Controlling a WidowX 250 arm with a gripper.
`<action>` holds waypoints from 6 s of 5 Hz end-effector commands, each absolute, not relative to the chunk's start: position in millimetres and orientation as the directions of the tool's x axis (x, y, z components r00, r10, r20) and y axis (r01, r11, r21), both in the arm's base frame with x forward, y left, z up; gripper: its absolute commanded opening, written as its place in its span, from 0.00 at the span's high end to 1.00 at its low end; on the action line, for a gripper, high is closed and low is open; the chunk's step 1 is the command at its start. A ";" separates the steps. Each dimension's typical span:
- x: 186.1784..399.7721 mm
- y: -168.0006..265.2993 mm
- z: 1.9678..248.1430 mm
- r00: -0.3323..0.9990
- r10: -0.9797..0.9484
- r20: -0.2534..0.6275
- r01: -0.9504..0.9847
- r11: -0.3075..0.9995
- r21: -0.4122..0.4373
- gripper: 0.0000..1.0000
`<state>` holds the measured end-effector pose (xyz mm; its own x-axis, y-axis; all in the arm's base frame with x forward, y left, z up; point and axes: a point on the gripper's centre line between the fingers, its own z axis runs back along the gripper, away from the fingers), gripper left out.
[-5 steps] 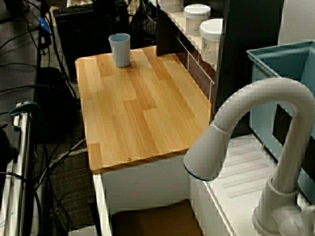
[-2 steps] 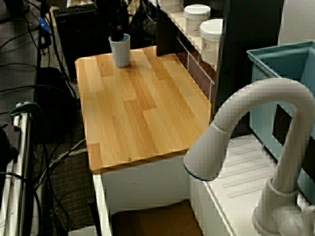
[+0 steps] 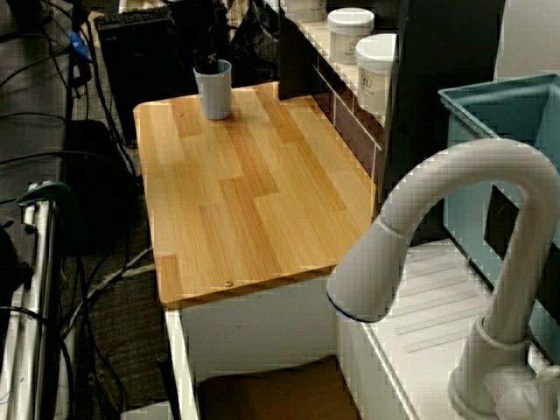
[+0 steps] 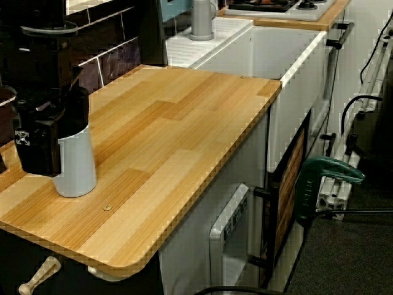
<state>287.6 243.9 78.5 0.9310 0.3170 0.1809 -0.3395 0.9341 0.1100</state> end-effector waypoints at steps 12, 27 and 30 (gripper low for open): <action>289.8 92.9 141.0 0.934 0.240 0.263 -0.228 0.971 -0.074 1.00; 278.6 74.7 150.9 0.955 0.164 0.246 -0.145 0.985 -0.094 0.00; 268.4 105.1 121.4 0.956 0.124 0.265 -0.117 0.992 -0.042 0.00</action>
<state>272.9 100.2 111.2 0.9625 0.1273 0.2394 -0.1186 0.9917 -0.0504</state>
